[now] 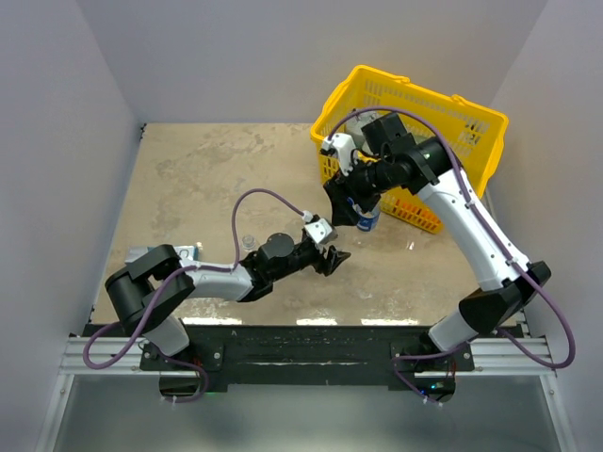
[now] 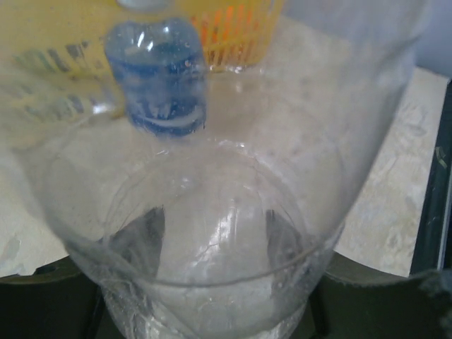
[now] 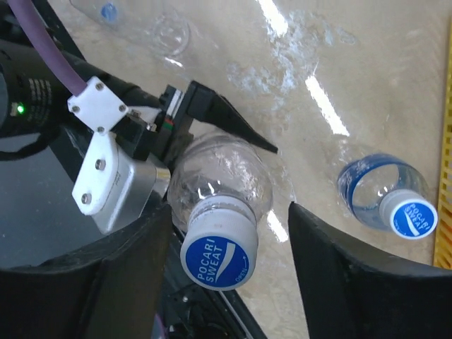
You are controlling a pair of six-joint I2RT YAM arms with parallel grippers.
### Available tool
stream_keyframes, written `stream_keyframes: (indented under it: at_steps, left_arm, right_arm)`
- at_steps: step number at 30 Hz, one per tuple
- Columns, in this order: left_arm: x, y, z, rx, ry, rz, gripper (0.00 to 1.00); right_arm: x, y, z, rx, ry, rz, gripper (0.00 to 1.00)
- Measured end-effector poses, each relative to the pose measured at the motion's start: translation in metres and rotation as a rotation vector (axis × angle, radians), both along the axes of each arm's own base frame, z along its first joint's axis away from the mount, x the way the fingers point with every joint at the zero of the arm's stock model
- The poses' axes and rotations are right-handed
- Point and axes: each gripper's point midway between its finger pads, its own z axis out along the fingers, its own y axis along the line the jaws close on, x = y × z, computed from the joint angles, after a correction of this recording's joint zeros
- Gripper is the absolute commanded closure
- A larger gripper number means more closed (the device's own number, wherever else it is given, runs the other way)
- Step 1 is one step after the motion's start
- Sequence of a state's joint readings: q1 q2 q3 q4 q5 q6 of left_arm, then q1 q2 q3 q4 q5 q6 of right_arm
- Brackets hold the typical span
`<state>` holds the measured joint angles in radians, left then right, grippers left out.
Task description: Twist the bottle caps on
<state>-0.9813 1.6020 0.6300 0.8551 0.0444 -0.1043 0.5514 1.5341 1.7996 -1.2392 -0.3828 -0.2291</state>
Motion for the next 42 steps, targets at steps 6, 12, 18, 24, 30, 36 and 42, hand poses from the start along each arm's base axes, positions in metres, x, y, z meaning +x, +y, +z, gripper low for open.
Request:
stream_keyframes:
  at_steps: [6, 12, 18, 24, 30, 36, 42]
  left_arm:
    - [-0.002, -0.005, 0.011, -0.068, 0.030, -0.012, 1.00]
    - [-0.004, -0.005, 0.011, -0.078, 0.047, -0.021, 1.00]
    - [-0.011, -0.008, 0.011, -0.075, 0.046, -0.069, 1.00]
    - [-0.033, -0.002, 0.000, -0.018, -0.012, -0.201, 1.00]
    - [-0.046, 0.002, -0.014, 0.071, -0.105, -0.302, 1.00]
    - [-0.046, 0.010, -0.023, 0.164, -0.179, -0.328, 1.00]
    - [-0.045, 0.016, -0.036, 0.223, -0.167, -0.327, 1.00]
  right_arm:
    - [0.011, 0.007, 0.017, 0.017, -0.048, 0.021, 0.01]
    - [-0.001, 0.001, 0.022, 0.013, -0.056, 0.080, 0.01]
    - [-0.033, -0.021, 0.055, 0.051, -0.309, 0.262, 0.02]
    - [-0.079, -0.058, 0.083, 0.001, -0.727, 0.529, 0.16]
    - [-0.082, -0.052, 0.073, -0.073, -0.881, 0.835, 0.25]
    - [-0.067, -0.033, 0.048, -0.084, -0.870, 1.033, 0.27]
    - [-0.074, -0.029, 0.025, -0.096, -0.873, 1.169, 0.32]
